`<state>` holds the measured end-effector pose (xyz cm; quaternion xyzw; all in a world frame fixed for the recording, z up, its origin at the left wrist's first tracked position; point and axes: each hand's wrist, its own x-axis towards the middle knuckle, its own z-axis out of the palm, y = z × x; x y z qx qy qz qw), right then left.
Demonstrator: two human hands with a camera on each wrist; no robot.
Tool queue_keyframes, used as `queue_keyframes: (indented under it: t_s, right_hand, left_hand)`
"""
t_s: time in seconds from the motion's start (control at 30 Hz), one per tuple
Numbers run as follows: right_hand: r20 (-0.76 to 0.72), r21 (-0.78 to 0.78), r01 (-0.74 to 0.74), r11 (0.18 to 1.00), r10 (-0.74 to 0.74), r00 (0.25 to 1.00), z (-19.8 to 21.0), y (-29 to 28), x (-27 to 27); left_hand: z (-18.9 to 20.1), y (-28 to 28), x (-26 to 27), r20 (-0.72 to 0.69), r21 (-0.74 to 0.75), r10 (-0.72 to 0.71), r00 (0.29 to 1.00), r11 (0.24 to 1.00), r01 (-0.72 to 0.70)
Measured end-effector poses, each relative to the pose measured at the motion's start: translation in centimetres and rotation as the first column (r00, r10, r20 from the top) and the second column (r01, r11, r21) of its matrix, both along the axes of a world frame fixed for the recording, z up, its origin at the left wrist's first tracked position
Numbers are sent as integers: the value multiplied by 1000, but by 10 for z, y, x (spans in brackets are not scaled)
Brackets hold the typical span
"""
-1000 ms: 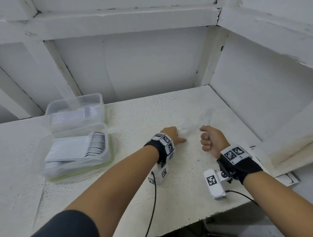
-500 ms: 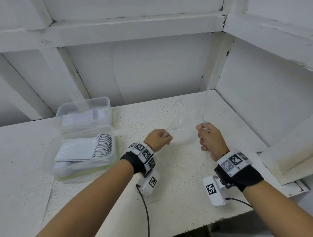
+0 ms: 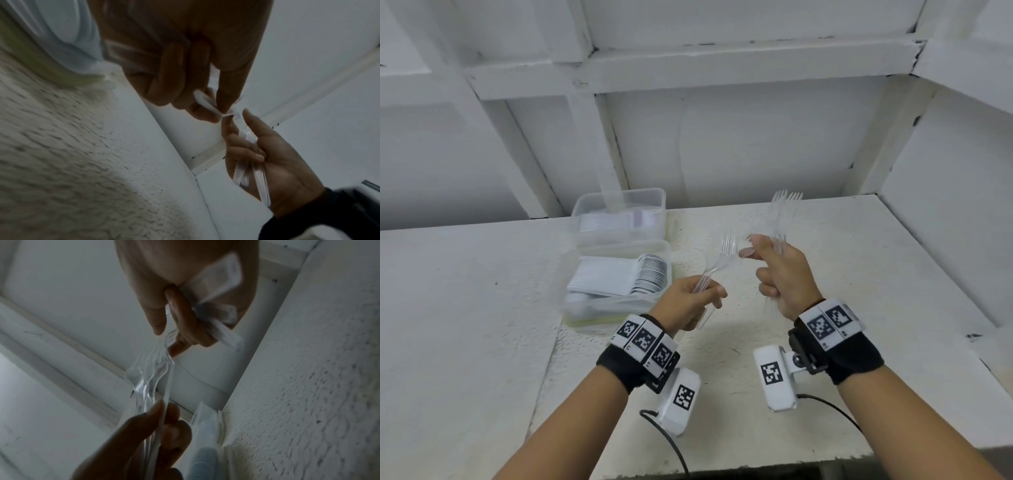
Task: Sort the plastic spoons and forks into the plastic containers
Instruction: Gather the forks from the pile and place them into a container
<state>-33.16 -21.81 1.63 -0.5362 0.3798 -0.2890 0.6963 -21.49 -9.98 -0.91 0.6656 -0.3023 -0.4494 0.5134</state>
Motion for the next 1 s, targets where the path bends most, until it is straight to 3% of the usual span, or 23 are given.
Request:
queue_keyframes:
  t_s: [0.1,0.27,0.43,0.6,0.73,1.0]
  right_hand:
    - [-15,-33,-20,999,19,1000,0,6,6]
    - [20,-22,-44,999,44,999,1,13,8]
    - [44,6,-123,992,122,992,-3,22,12]
    - [64,20,-113,993,111,992,-8,26,16]
    - [-6,-47,-129,991,129,992,-11,25,16]
    - [30,40,-165,985,164,986,-9,23,17]
  left_hand:
    - [-1,8,2,9,3,7,1000,1000,-7]
    - [-4,14,5,-130,-14,119,984,992,-122]
    - [-5,17,2,-84,-85,76,994,993,-83]
    - [-12,14,-1,-37,-102,58,998,993,-62]
    - [-12,14,2,-102,-78,46,994,995,-54]
    - [-8,14,2,-57,-43,-13,998,999,11]
